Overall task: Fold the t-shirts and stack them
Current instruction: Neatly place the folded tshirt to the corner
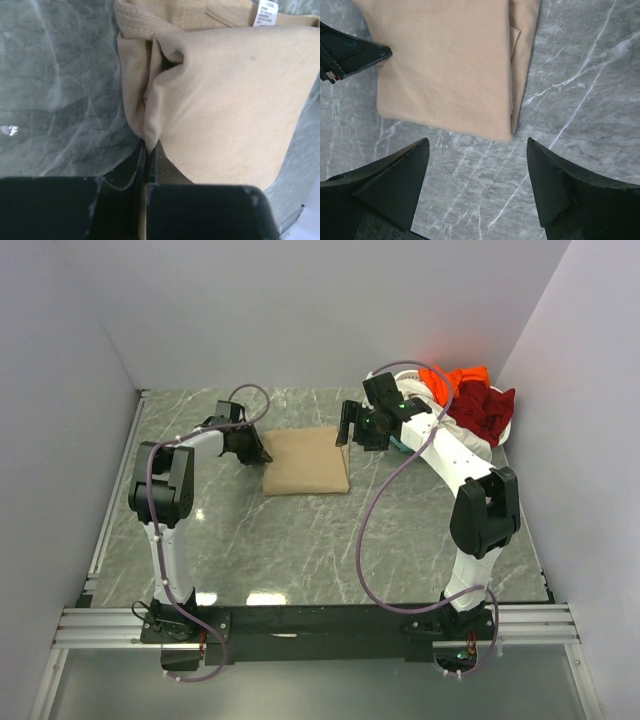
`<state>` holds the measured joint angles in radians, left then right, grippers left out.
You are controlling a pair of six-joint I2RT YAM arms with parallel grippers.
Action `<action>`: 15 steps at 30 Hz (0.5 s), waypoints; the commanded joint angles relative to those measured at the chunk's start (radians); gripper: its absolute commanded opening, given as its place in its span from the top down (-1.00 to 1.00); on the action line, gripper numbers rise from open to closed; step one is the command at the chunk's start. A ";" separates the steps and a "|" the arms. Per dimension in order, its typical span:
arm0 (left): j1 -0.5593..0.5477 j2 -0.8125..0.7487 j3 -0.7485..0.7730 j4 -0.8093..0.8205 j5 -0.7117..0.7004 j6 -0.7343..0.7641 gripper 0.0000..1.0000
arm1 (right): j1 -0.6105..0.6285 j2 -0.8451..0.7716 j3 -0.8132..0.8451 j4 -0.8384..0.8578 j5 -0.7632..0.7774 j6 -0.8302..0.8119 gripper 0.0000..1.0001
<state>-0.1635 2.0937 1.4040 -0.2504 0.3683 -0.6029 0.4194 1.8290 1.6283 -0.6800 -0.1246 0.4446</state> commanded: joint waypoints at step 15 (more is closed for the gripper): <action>0.254 0.017 0.164 -0.220 -0.252 0.132 0.99 | 0.010 -0.063 -0.008 0.000 0.014 -0.006 -0.69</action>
<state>0.0315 2.1052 1.5169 -0.4236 0.2081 -0.5308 0.4194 1.8210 1.6089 -0.6819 -0.1204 0.4446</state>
